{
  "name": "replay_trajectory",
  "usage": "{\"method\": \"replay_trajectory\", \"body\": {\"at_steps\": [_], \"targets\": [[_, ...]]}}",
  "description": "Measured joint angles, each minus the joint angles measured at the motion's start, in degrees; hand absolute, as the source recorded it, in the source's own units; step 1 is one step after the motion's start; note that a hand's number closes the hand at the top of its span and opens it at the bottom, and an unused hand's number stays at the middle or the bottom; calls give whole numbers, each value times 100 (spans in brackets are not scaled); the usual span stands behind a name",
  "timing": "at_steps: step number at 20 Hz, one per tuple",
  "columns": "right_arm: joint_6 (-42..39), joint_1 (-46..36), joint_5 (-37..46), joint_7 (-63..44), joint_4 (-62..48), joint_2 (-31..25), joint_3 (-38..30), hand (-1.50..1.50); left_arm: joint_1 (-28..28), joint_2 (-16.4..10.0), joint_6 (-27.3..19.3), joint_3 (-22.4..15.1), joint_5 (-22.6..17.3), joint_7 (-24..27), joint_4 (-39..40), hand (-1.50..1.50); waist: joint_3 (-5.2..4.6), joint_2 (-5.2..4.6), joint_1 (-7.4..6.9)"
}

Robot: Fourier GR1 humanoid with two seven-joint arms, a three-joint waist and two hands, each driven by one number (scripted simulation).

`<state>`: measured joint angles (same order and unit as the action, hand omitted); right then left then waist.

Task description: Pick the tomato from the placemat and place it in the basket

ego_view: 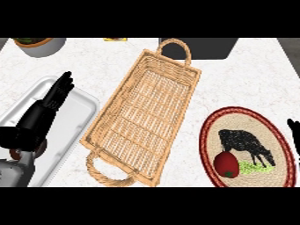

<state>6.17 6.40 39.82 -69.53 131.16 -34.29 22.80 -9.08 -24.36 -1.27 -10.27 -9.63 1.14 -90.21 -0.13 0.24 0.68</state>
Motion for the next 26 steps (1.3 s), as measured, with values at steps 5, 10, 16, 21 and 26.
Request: {"method": "replay_trajectory", "body": {"at_steps": [5,10,16,21,26], "targets": [[145,213,753,315,-508,656,126,-150,-97,18,125,124,7,14,97,0,8,-15,-33],[226,419,1216,571,-924,1100,63,-150,-162,128,174,184,108,-47,113,0,12,-19,-41],[283,581,1547,880,-1200,1546,-49,-150,-35,334,311,279,306,39,108,0,14,-20,-51],[339,481,1748,1093,-1388,1959,-92,-150,-19,431,484,472,387,-133,-47,0,14,-20,-58],[118,362,2006,1060,-1315,2294,-50,-150,52,599,601,569,535,-142,-96,0,13,-20,-60]]}}
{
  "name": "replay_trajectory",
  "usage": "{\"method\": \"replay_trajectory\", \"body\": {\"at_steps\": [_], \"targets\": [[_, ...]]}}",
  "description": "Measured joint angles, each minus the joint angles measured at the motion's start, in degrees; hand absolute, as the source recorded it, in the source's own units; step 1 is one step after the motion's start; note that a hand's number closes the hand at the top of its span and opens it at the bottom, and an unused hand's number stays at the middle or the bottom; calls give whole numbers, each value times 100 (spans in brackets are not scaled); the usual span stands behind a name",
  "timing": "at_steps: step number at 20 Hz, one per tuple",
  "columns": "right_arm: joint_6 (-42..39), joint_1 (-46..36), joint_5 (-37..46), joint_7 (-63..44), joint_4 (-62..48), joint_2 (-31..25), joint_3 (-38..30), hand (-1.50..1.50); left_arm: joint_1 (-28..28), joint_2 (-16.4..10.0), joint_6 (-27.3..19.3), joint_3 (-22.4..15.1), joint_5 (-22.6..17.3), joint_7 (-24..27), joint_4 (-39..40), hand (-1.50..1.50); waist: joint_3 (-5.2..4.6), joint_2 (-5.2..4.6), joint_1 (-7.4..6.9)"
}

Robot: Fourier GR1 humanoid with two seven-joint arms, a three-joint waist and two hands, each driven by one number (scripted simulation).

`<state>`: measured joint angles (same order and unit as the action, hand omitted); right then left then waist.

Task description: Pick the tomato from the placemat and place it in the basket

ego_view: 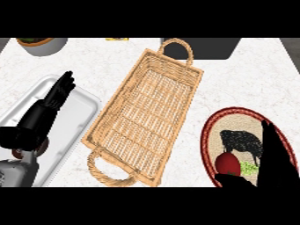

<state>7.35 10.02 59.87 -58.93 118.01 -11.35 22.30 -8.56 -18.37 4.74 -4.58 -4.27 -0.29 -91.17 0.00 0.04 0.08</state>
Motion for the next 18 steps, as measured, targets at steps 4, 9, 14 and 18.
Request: {"method": "replay_trajectory", "body": {"at_steps": [4,9,14,18], "targets": [[-209,-89,21,-13,-163,128,-165,-150,-49,46,91,84,99,95,119,0,-2,-2,-2],[-246,60,133,78,-429,255,-196,-150,9,118,160,172,176,-103,-130,0,0,0,-2],[-335,-173,313,68,-810,500,-236,-150,40,189,315,336,239,7,-43,0,1,-2,-6],[-331,-250,228,184,-1095,535,-477,-150,-66,309,369,383,357,-15,76,0,1,-3,-1]]}}
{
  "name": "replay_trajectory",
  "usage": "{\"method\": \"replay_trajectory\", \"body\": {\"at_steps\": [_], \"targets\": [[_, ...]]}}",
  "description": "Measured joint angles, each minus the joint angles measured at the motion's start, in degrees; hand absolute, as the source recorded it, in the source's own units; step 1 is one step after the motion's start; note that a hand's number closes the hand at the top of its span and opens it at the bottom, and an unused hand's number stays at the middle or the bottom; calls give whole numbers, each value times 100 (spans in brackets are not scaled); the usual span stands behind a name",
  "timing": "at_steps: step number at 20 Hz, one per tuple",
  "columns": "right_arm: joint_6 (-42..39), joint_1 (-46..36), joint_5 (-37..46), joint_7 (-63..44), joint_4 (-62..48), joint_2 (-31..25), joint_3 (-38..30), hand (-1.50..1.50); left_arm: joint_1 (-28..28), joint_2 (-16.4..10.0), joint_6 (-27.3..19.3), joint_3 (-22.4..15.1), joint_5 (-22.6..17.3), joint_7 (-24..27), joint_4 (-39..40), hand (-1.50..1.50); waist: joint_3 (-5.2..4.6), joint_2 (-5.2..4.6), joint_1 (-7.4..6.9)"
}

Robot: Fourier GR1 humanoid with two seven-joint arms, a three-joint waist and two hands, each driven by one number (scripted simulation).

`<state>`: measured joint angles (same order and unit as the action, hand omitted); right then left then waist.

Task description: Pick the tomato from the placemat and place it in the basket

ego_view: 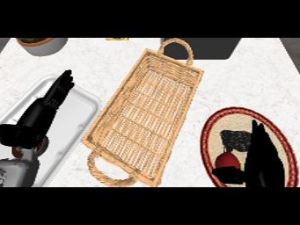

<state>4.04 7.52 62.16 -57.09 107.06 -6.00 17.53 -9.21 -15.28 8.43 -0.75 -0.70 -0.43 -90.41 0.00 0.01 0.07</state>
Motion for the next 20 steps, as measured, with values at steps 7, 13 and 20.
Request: {"method": "replay_trajectory", "body": {"at_steps": [7,13,20], "targets": [[-33,-114,-57,98,-449,150,-256,-150,-266,154,81,115,124,-77,203,0,-1,0,4],[96,-35,-219,336,-728,252,-393,-150,-114,205,211,217,198,37,109,0,-9,12,-2],[34,-153,-520,648,-1214,337,-403,150,-107,274,255,283,292,61,139,0,-15,20,-9]]}}
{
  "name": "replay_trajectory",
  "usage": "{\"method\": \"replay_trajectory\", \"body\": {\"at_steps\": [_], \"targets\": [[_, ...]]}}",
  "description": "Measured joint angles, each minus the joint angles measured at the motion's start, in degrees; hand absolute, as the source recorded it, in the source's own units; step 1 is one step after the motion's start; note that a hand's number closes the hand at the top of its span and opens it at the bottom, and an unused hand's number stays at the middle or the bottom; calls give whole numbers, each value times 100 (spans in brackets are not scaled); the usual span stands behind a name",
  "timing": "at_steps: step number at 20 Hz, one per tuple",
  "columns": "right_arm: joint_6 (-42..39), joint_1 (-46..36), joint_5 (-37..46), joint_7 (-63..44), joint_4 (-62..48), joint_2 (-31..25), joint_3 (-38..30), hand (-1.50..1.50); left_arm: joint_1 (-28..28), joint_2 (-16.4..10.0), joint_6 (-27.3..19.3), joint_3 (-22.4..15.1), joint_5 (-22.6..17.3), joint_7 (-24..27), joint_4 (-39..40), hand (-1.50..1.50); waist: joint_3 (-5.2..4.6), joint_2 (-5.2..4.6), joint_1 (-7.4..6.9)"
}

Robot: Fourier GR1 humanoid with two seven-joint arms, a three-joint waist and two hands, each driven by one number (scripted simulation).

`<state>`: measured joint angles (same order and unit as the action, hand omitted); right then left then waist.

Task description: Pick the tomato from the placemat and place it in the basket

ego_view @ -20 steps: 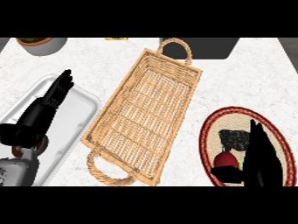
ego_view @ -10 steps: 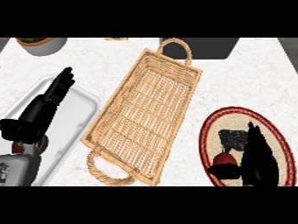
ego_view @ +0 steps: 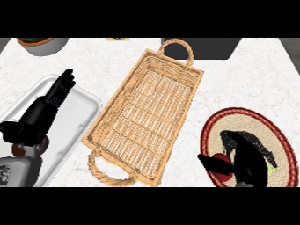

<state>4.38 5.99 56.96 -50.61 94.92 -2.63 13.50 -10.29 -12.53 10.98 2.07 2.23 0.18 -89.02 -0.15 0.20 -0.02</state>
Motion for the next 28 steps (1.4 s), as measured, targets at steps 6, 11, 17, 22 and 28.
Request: {"method": "replay_trajectory", "body": {"at_steps": [6,11,17,22,28], "targets": [[55,-218,72,262,-401,-63,-75,150,15,45,52,73,47,68,44,0,-37,24,6],[-97,-424,364,343,-663,-186,77,150,-54,113,52,19,73,-132,-81,0,-34,24,-3],[-160,-933,845,-417,-740,128,2093,150,-224,174,152,-116,59,-162,-43,0,-13,-28,-342],[-68,-1571,762,-891,-838,196,3448,150,-375,241,215,-250,72,-197,10,0,7,-58,-590],[469,-2039,413,-1137,-529,181,4258,150,-450,203,215,-209,91,-220,38,0,24,-46,-635]]}}
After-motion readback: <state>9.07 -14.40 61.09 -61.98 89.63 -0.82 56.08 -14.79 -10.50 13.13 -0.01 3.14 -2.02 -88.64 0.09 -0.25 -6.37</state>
